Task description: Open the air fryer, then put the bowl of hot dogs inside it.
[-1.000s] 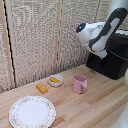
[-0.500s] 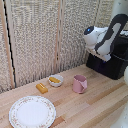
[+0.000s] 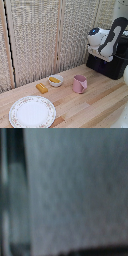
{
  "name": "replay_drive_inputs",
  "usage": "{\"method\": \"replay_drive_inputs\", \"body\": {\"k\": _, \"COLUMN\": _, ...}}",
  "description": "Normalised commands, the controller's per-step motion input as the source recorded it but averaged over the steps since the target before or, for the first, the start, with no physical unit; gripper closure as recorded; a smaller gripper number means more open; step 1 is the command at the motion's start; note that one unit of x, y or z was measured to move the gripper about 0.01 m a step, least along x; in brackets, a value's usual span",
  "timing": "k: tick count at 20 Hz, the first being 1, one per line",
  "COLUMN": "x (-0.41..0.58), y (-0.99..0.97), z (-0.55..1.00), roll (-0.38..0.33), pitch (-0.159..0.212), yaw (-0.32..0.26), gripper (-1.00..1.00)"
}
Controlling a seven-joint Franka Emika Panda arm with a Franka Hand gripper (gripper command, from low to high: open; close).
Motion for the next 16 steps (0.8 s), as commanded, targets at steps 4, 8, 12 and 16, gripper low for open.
{"method": "replay_drive_inputs", "body": {"k": 4, "x": 0.122, "y": -0.07, "z": 0.1, "roll": 0.039, "pitch": 0.172, "yaw": 0.0, "gripper": 1.0}}
{"method": "replay_drive_inputs", "body": {"k": 8, "x": 0.155, "y": -0.01, "z": 0.36, "roll": 0.091, "pitch": 0.226, "yaw": -0.008, "gripper": 1.0}}
{"method": "replay_drive_inputs", "body": {"k": 12, "x": 0.168, "y": 0.05, "z": 0.4, "roll": 0.17, "pitch": 0.237, "yaw": -0.014, "gripper": 1.0}}
{"method": "replay_drive_inputs", "body": {"k": 16, "x": 0.055, "y": 0.38, "z": 0.43, "roll": 0.178, "pitch": 0.183, "yaw": 0.0, "gripper": 1.0}}
